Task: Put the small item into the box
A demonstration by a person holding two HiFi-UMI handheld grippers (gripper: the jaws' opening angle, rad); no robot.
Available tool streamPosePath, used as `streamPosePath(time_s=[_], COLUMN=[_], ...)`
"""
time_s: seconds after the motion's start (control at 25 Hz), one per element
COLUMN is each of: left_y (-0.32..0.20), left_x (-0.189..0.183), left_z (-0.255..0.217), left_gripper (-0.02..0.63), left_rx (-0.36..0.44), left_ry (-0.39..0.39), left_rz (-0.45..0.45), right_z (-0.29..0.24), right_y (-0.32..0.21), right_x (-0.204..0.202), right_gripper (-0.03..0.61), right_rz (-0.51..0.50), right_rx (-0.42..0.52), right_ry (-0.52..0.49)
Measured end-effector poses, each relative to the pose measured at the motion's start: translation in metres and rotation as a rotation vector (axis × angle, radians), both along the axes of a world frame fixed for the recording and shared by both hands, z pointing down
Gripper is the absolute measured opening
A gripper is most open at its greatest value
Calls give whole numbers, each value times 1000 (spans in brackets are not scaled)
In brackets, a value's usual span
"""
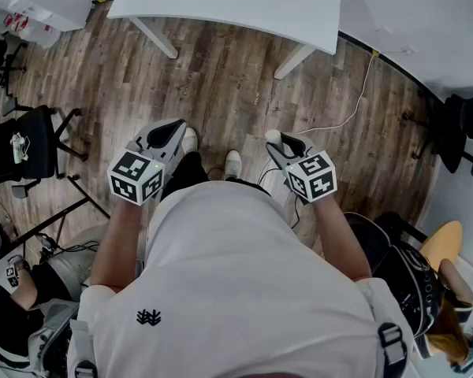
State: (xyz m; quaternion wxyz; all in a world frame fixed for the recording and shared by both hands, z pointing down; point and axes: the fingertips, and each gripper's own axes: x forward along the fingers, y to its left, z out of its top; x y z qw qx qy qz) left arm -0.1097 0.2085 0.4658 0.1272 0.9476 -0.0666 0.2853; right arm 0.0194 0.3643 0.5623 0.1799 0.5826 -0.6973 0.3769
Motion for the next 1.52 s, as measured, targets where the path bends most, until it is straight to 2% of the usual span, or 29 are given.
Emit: streamPosePath(time_s=[0.16, 0.52, 0.68, 0.84, 0.96, 1.16, 1.52], left_y=[-14, -87, -153, -192, -226, -271, -325], left_x=[5, 41, 53, 53, 43, 21, 37], left_z=[3, -6, -19, -21, -18, -19, -11], left_gripper=[6, 6, 6, 6, 6, 6, 6], left_rx=[-17, -51, -69, -115, -85, -93, -110], left_ry=[23, 103, 152, 186, 177, 187, 169], left_rz=[-10, 11, 33, 35, 38, -29, -173], right_z=[3, -11, -20, -31, -36, -46, -52], right_y=[-15, -69, -139, -195, -240, -316, -470], right_x=[7, 39, 52, 71, 82, 95, 158], right_gripper=[158, 158, 158, 158, 158, 158, 158], right_rz=[2, 23, 18, 5, -4, -59, -212], right_rx=[-12, -51, -84, -97, -101, -119, -86], right_ry=[17, 42, 61, 100, 118, 148, 194])
